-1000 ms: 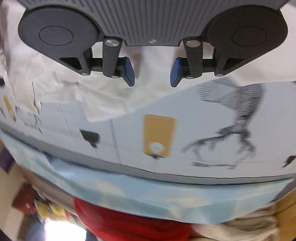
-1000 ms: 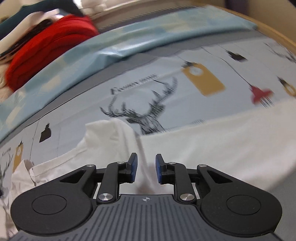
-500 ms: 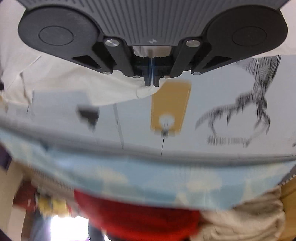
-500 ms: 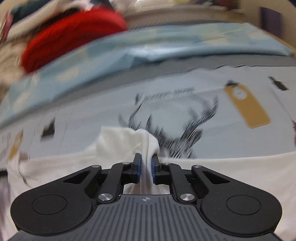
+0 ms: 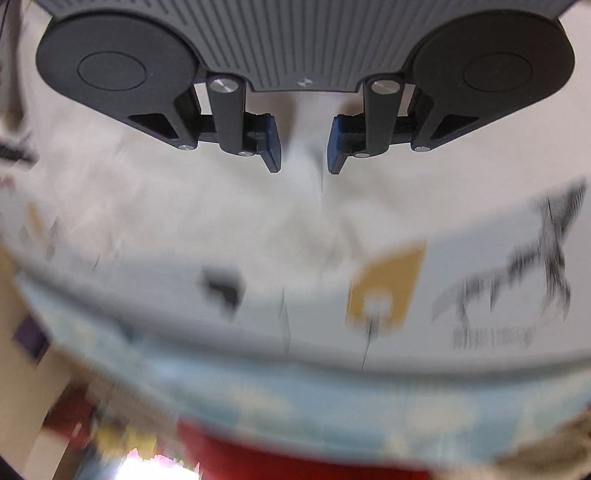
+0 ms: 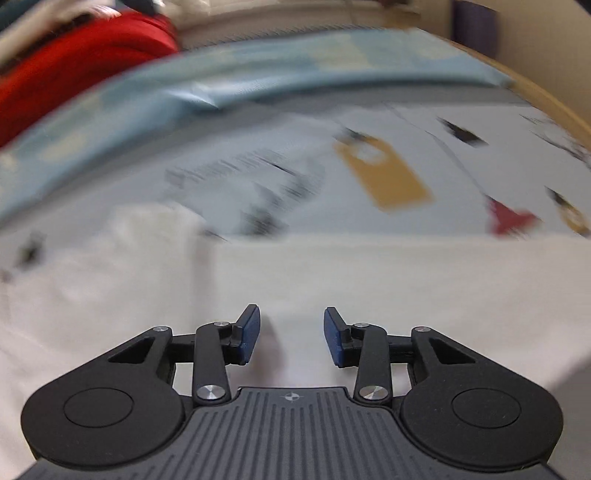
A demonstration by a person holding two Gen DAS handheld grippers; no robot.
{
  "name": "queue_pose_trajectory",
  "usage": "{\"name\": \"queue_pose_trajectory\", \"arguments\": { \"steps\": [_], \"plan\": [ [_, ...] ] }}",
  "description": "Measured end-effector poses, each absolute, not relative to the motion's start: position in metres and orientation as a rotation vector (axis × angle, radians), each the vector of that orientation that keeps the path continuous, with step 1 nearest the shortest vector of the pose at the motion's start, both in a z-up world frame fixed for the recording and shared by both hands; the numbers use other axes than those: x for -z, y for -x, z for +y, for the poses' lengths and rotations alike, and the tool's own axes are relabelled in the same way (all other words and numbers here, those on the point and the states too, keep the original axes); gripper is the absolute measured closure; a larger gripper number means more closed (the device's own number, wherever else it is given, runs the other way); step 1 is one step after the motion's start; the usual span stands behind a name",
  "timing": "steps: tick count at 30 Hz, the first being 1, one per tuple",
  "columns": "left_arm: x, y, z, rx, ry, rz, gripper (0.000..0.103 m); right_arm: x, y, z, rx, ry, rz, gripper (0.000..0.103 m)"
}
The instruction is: Fold small clothes
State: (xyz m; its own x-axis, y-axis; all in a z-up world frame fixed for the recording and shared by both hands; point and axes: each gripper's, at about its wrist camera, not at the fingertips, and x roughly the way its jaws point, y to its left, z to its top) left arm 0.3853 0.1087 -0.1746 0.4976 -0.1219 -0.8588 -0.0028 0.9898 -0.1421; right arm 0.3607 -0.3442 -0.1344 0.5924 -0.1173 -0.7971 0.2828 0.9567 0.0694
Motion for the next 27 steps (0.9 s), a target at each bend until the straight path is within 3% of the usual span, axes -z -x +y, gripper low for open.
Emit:
{"name": "queue_pose_trajectory", "arguments": {
  "steps": [2, 4, 14, 15, 21, 22, 25, 27],
  "plan": [
    [0.179, -0.379, 0.108, 0.057, 0.092, 1.034, 0.076, 0.141, -0.350, -0.362, 0.281, -0.193, 0.875, 0.072],
    [0.176, -0.379, 0.105, 0.033, 0.080, 1.052, 0.076, 0.145, -0.340, -0.388, 0.368, -0.156, 0.868, 0.087],
    [0.164, -0.366, 0.090, 0.037, 0.047, 1.090, 0.073, 0.156, -0.291, -0.514, 0.731, -0.245, 0.861, 0.091],
    [0.161, -0.363, 0.090, 0.041, 0.050, 1.093, 0.073, 0.160, -0.288, -0.525, 0.757, -0.230, 0.856, 0.103],
    [0.141, -0.336, 0.097, 0.073, 0.126, 1.158, 0.073, 0.153, -0.264, -0.570, 0.867, -0.362, 0.823, 0.103],
    [0.134, -0.328, 0.095, 0.087, 0.125, 1.173, 0.073, 0.151, -0.259, -0.572, 0.869, -0.408, 0.802, 0.103],
    [0.113, -0.298, 0.088, 0.123, 0.135, 1.177, 0.071, 0.146, -0.243, -0.575, 0.923, -0.496, 0.744, 0.083],
    [0.110, -0.271, 0.077, 0.198, 0.134, 1.193, 0.066, 0.145, -0.237, -0.576, 0.958, -0.537, 0.753, 0.064]
  ]
}}
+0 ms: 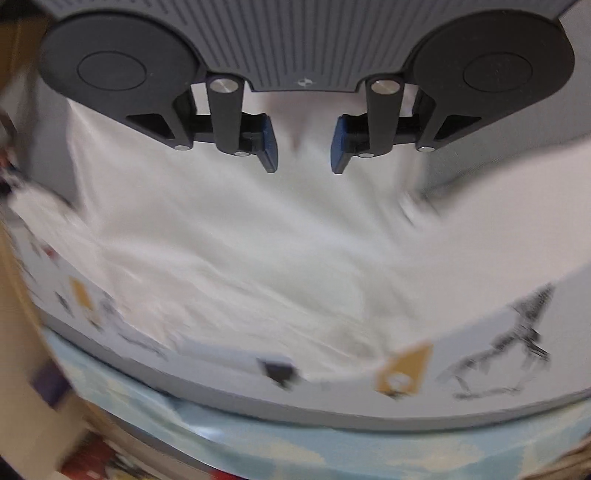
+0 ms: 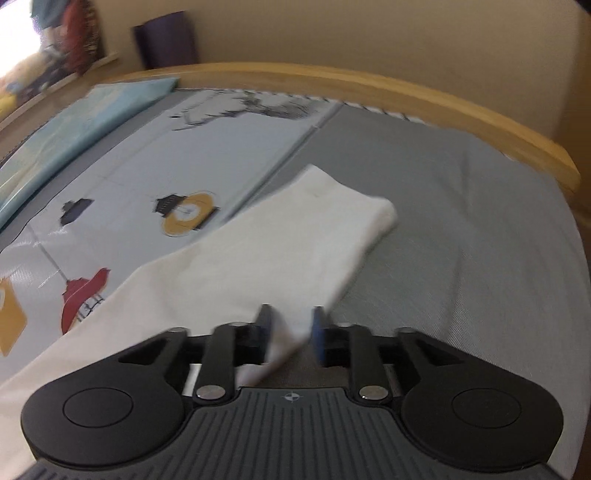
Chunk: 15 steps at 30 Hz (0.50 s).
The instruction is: Fold small clothes
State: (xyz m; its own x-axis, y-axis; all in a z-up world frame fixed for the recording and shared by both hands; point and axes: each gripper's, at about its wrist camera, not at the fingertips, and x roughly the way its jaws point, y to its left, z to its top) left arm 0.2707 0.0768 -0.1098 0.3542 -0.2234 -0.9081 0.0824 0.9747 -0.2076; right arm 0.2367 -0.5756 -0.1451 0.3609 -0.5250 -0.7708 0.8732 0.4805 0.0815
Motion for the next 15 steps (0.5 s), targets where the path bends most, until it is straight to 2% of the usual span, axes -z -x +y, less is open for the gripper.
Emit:
{"name": "queue_pose_trajectory", "arguments": {
  "steps": [4, 6, 8, 11, 15],
  "plan": [
    [0.145, -0.220, 0.056, 0.335, 0.045, 1.324, 0.063, 0.151, -0.227, -0.587, 1.012, -0.620, 0.747, 0.058],
    [0.181, -0.202, 0.048, 0.359, -0.088, 1.490, 0.061, 0.152, -0.229, -0.590, 1.008, -0.626, 0.740, 0.047],
    [0.174, -0.194, 0.044, 0.437, -0.179, 1.434, 0.060, 0.152, -0.231, -0.594, 1.000, -0.650, 0.723, 0.044],
    [0.155, -0.206, 0.062, 0.347, -0.072, 1.384, 0.059, 0.150, -0.229, -0.593, 1.030, -0.677, 0.706, 0.047],
    [0.127, -0.222, 0.070, 0.264, -0.067, 1.260, 0.059, 0.145, -0.218, -0.589, 1.067, -0.781, 0.669, 0.049]
  ]
}}
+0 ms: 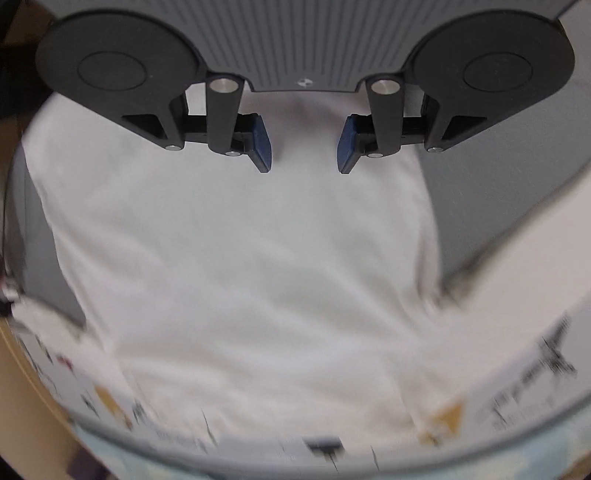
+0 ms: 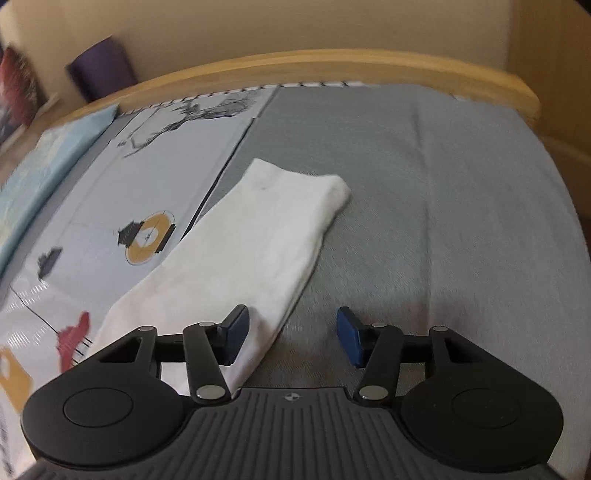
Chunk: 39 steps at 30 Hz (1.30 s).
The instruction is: Fold small clothes
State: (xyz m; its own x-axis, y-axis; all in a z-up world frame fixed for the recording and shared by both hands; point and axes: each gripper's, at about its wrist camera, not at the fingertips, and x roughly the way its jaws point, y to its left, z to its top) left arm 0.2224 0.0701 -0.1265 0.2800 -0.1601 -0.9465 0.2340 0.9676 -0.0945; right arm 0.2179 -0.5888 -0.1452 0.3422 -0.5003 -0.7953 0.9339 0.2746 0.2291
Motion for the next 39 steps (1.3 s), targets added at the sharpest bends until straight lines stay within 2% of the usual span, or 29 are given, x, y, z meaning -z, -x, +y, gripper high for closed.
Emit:
{"name": "queue_pose_trajectory", "arguments": {
  "steps": [2, 4, 5, 8, 11, 14, 16, 21, 26, 29, 32, 35, 37, 39],
  "plan": [
    [0.106, -0.230, 0.067, 0.237, -0.084, 1.191, 0.059, 0.146, -0.217, -0.589, 1.049, -0.808, 0.661, 0.053],
    [0.079, -0.240, 0.063, 0.207, -0.113, 1.110, 0.059, 0.148, -0.218, -0.590, 1.014, -0.828, 0.643, 0.079],
    [0.059, -0.246, 0.064, 0.186, -0.110, 1.045, 0.059, 0.150, -0.219, -0.592, 0.979, -0.850, 0.637, 0.100],
    [0.013, -0.268, 0.063, 0.159, -0.001, 0.907, 0.057, 0.153, -0.221, -0.594, 0.919, -0.855, 0.605, 0.100],
    [0.006, -0.274, 0.070, 0.135, 0.130, 0.797, 0.055, 0.149, -0.219, -0.592, 0.916, -0.846, 0.563, 0.101],
    [0.035, -0.284, 0.067, 0.059, 0.075, 0.913, 0.056, 0.126, -0.227, -0.575, 0.924, -0.736, 0.516, 0.101],
    [0.047, -0.293, 0.068, 0.027, 0.036, 0.928, 0.056, 0.101, -0.241, -0.552, 0.908, -0.589, 0.482, 0.101],
    [0.041, -0.313, 0.106, -0.074, 0.098, 0.902, 0.056, 0.043, -0.290, -0.437, 0.643, -0.172, 0.361, 0.101],
    [0.039, -0.317, 0.161, -0.163, 0.295, 0.934, 0.056, 0.015, -0.302, -0.272, 0.114, 0.018, 0.261, 0.101],
    [0.038, -0.315, 0.181, -0.191, 0.385, 0.948, 0.056, 0.026, -0.292, -0.185, -0.272, 0.030, 0.354, 0.100],
    [0.036, -0.315, 0.188, -0.186, 0.442, 0.952, 0.056, 0.069, -0.292, -0.121, -0.553, 0.041, 0.728, 0.100],
    [0.037, -0.316, 0.185, -0.163, 0.468, 0.959, 0.056, 0.098, -0.284, -0.096, -0.489, 0.096, 0.935, 0.100],
    [0.039, -0.317, 0.180, -0.152, 0.476, 0.965, 0.056, 0.088, -0.284, -0.100, -0.443, 0.068, 0.991, 0.098],
    [0.044, -0.319, 0.176, -0.147, 0.478, 0.970, 0.056, 0.065, -0.284, -0.110, -0.395, 0.037, 0.961, 0.090]
  ]
}}
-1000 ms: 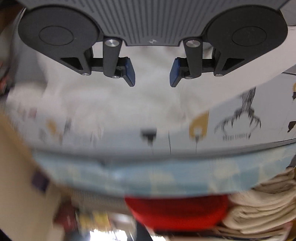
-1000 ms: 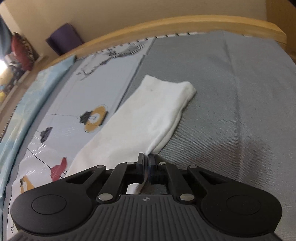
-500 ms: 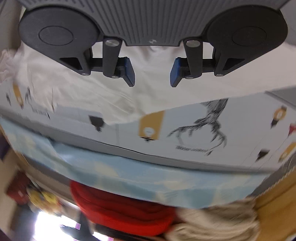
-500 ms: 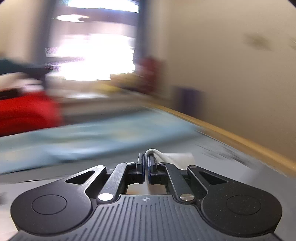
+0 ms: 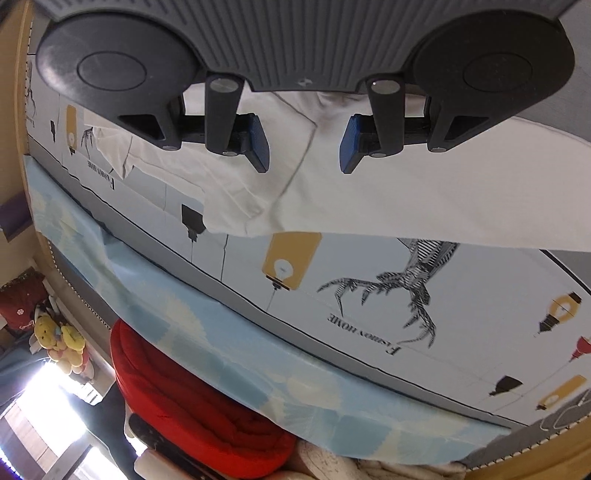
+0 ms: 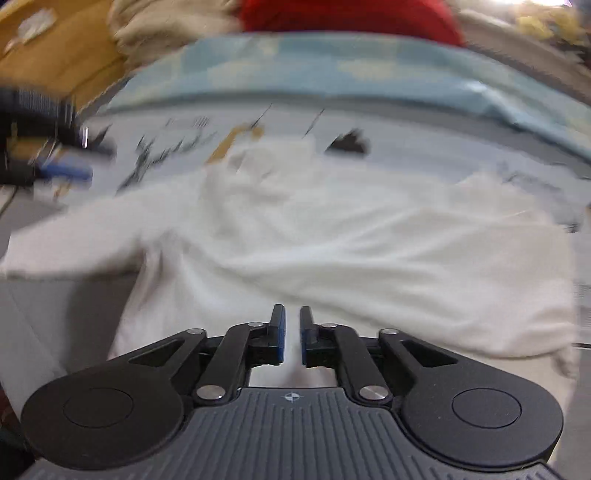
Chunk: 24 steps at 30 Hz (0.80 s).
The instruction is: Fold small clothes
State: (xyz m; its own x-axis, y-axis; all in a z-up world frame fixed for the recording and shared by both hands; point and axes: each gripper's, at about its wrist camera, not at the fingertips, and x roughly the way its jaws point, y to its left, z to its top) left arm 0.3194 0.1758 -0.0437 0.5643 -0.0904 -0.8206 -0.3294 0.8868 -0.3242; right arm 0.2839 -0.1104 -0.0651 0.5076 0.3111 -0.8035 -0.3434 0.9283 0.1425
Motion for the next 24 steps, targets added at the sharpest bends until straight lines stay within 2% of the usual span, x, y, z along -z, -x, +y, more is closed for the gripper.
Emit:
{"name": "queue_pose_trajectory", "arguments": {
  "steps": [1, 3, 5, 7, 14, 22, 23, 24],
  "plan": [
    [0.047, -0.321, 0.174, -0.148, 0.477, 0.975, 0.056, 0.051, -0.285, -0.121, -0.360, 0.002, 0.935, 0.088],
    [0.054, -0.324, 0.169, -0.147, 0.473, 0.985, 0.056, 0.033, -0.284, -0.144, -0.285, -0.107, 0.886, 0.074],
    [0.063, -0.328, 0.164, -0.149, 0.459, 0.999, 0.056, 0.029, -0.284, -0.172, -0.211, -0.219, 0.843, 0.071],
    [0.073, -0.331, 0.161, -0.147, 0.446, 1.007, 0.057, 0.046, -0.283, -0.198, -0.117, -0.286, 0.830, 0.071],
    [0.115, -0.346, 0.153, -0.163, 0.424, 1.077, 0.058, 0.102, -0.308, -0.271, 0.138, -0.538, 0.999, 0.069],
    [0.136, -0.364, 0.142, -0.169, 0.389, 1.108, 0.058, 0.147, -0.314, -0.289, 0.260, -0.659, 1.091, 0.070],
    [0.139, -0.366, 0.140, -0.169, 0.376, 1.118, 0.062, 0.146, -0.316, -0.289, 0.265, -0.658, 1.088, 0.070],
    [0.141, -0.367, 0.138, -0.168, 0.367, 1.124, 0.071, 0.144, -0.317, -0.290, 0.269, -0.655, 1.081, 0.070]
  ]
}}
